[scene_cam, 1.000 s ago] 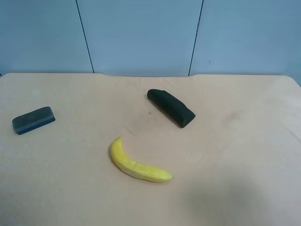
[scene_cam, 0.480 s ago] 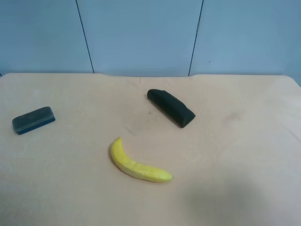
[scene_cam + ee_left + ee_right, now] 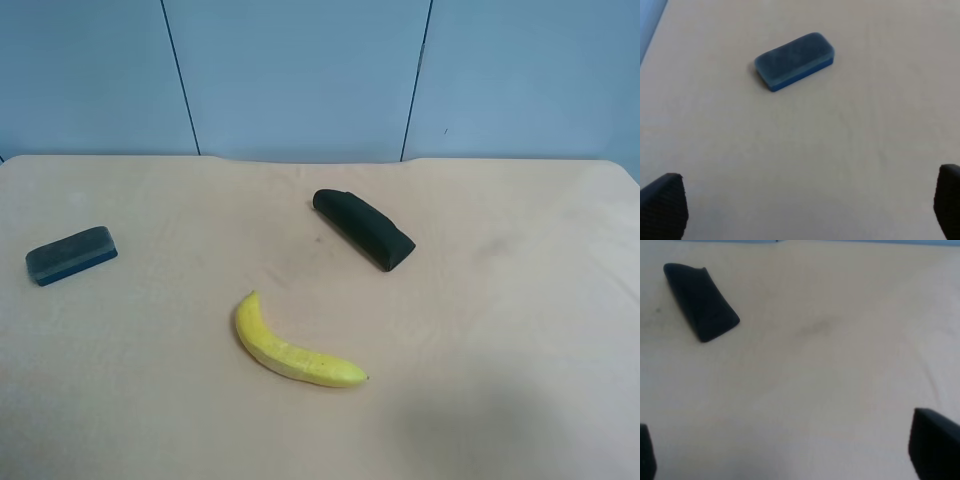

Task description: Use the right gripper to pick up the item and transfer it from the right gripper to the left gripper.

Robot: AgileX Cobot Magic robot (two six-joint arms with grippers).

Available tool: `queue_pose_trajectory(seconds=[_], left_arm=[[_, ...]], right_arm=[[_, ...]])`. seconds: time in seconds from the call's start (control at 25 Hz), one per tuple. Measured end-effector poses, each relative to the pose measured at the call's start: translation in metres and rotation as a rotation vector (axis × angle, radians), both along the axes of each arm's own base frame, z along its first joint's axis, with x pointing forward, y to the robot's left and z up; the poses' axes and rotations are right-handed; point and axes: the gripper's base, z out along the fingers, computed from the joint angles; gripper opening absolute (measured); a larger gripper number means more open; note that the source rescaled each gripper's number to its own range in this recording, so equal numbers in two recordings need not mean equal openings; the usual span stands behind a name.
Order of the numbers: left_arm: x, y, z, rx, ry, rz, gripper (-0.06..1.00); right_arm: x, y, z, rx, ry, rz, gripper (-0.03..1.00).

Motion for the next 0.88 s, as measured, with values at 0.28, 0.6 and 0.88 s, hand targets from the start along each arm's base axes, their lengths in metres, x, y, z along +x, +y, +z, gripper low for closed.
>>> queue_pose_trajectory(seconds=[0.28,0.6,0.88], left_arm=[[0.0008,0.0004,0.0007,-0.005,-0.014,-0.034,1.00],[0.0005,0.0008,0.0007,-0.005,-0.014,-0.089,1.00],[0.0005,0.0009,0.0007,-0.005,-0.014,-0.103,1.00]], right_arm=[[0.0000,0.0000,0.0000,0.000,0.000,0.000,1.00],[0.0000,0.0000,0.0000,0.000,0.000,0.000,1.00],[-0.0003,0.0002,0.0000,0.000,0.000,-0.040,1.00]])
